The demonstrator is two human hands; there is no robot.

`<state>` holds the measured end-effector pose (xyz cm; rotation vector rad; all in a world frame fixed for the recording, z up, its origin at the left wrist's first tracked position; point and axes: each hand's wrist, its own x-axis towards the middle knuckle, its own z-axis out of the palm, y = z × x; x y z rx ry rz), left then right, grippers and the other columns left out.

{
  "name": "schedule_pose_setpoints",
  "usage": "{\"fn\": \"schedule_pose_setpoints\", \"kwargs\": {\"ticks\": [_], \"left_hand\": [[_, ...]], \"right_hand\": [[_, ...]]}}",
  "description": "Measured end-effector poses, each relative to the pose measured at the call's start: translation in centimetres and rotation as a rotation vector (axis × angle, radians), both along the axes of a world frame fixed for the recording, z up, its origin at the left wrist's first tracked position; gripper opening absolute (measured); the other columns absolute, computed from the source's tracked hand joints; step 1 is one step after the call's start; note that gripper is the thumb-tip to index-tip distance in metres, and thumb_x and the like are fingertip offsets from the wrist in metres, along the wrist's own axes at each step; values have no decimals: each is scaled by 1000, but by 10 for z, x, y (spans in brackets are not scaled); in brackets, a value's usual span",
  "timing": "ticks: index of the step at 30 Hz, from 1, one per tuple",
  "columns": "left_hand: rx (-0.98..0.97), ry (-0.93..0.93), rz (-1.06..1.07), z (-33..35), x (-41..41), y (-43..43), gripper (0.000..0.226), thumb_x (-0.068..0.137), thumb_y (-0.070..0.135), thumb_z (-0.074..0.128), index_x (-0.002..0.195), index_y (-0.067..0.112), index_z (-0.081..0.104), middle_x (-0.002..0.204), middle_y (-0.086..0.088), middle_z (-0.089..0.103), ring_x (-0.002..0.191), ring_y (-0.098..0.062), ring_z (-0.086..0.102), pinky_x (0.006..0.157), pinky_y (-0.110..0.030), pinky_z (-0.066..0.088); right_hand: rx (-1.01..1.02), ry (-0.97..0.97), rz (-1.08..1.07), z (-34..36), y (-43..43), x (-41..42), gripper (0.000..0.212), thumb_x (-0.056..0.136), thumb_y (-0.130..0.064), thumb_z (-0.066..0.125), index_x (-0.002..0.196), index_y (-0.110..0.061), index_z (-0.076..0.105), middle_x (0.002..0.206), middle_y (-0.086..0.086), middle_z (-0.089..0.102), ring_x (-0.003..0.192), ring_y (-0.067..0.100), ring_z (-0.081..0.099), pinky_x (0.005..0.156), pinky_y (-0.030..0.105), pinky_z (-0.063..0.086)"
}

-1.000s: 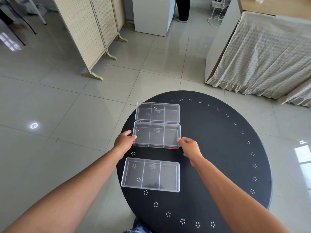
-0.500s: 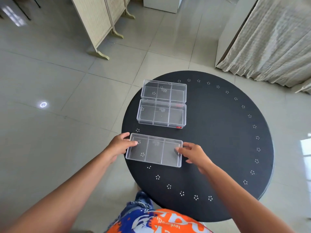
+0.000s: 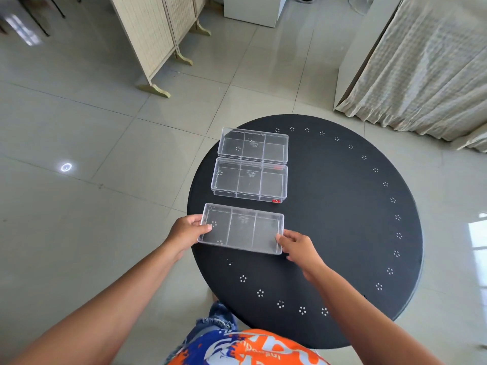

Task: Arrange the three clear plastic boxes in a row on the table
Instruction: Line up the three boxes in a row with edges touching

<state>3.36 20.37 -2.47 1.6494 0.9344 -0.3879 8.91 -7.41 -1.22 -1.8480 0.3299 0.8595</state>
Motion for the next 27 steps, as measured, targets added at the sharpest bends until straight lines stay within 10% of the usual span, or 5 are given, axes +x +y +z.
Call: {"fn": "schedule_pose_setpoints", "kwargs": {"ticks": [27], "left_hand": [[21,-10,-4,-10,25,3,56,80,19,75,133,14,59,124,-11,68,111,-25,66,96,-44,54]], "right_hand": [[2,-40,-67,10,2,14,22,100,-33,54,82,-35,66,76,-13,63,71,13,48,79,29,44]]}}
